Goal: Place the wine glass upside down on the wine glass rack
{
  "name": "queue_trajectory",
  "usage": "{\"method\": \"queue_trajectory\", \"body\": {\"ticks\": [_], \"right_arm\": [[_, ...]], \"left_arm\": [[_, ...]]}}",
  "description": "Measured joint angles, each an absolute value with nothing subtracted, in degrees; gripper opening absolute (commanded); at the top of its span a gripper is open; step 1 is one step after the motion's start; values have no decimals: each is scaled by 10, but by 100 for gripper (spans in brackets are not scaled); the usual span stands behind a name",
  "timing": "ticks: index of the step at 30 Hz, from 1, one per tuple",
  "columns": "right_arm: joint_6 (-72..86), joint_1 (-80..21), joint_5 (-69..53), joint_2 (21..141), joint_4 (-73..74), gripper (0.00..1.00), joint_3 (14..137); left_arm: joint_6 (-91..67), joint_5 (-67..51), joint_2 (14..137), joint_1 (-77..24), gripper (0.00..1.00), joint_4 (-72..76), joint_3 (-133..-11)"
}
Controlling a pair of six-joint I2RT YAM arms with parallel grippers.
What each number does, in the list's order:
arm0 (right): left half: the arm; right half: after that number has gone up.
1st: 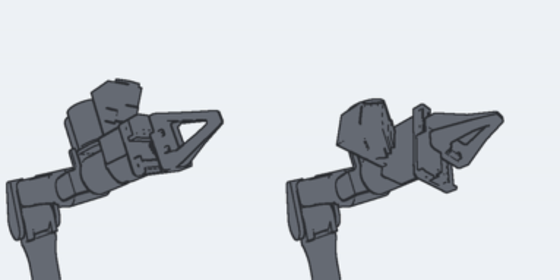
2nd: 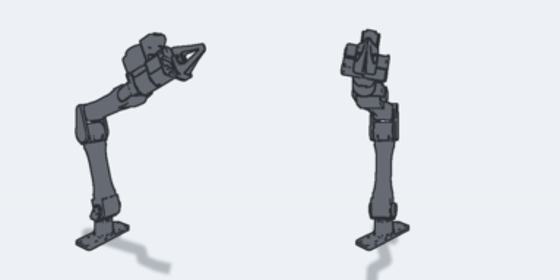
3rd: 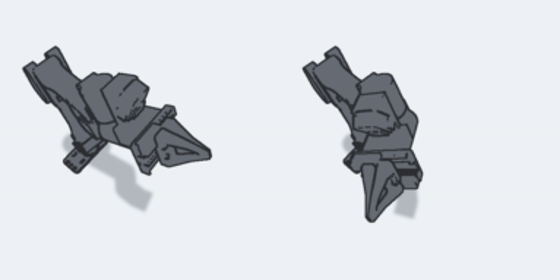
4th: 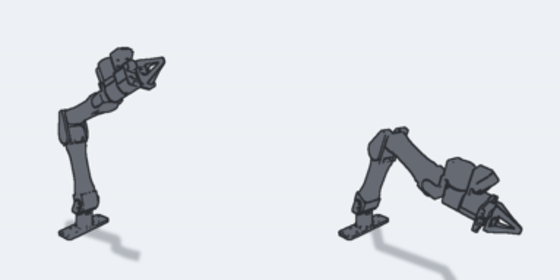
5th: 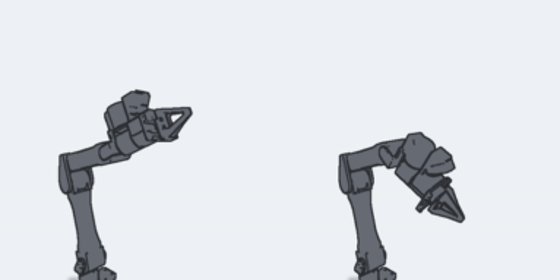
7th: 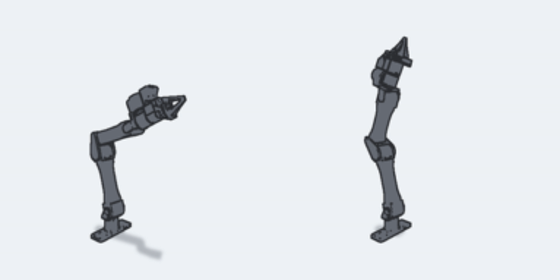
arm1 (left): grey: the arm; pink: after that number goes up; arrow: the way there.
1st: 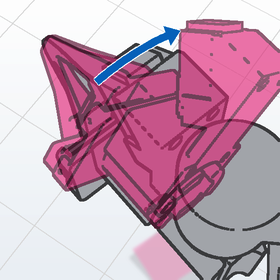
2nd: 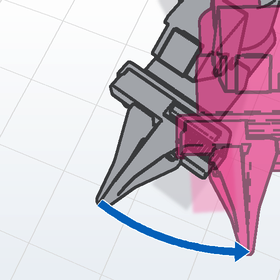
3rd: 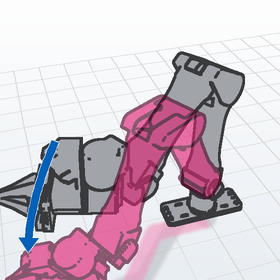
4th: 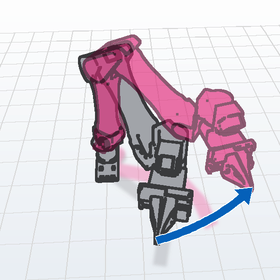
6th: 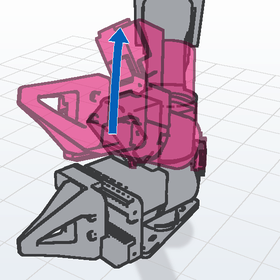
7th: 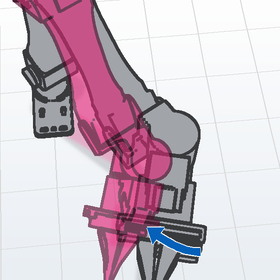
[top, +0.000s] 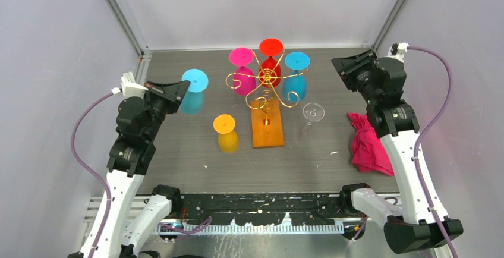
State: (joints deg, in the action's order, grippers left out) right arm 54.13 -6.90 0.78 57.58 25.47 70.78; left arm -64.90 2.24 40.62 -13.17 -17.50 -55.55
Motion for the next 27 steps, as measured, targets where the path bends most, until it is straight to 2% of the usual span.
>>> {"method": "queue_trajectory", "body": {"ticks": [27], "right_arm": [[541,-61,11,535,276,40,686]], "left_arm": [[-687,-131,367,-132,0,-243,-574]]}}
